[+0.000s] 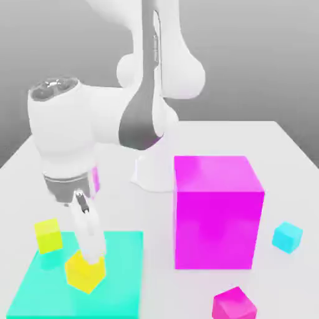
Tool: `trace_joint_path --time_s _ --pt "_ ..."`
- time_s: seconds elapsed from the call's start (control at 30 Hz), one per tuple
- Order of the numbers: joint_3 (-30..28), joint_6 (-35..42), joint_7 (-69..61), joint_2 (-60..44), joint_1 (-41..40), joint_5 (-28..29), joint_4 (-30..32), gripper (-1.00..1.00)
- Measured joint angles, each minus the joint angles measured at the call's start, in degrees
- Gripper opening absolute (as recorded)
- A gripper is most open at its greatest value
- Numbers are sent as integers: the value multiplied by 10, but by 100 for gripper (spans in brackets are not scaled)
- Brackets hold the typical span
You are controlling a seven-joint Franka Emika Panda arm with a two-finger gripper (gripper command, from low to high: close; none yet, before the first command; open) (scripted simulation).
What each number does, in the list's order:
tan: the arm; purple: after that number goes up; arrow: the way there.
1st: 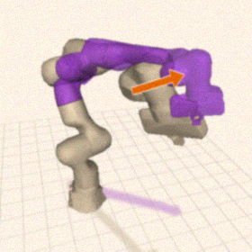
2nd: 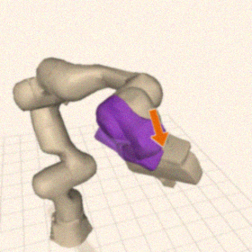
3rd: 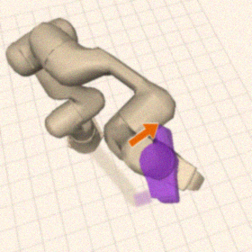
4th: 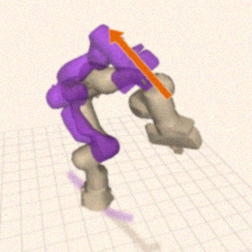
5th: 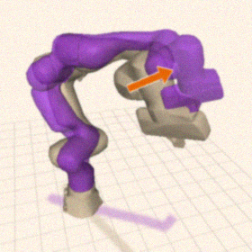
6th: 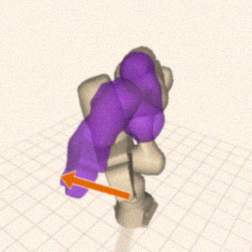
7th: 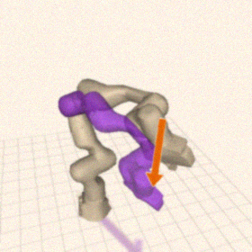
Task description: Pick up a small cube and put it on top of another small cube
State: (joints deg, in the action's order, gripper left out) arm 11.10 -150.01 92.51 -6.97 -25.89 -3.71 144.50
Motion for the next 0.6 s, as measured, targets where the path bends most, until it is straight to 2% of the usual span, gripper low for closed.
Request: trace_joint_path --time_s 0.33,0.6 --pt "28 -7 137 -52 80 32 -40 100" --pt "37 -13 261 -89 160 78 -72 100"
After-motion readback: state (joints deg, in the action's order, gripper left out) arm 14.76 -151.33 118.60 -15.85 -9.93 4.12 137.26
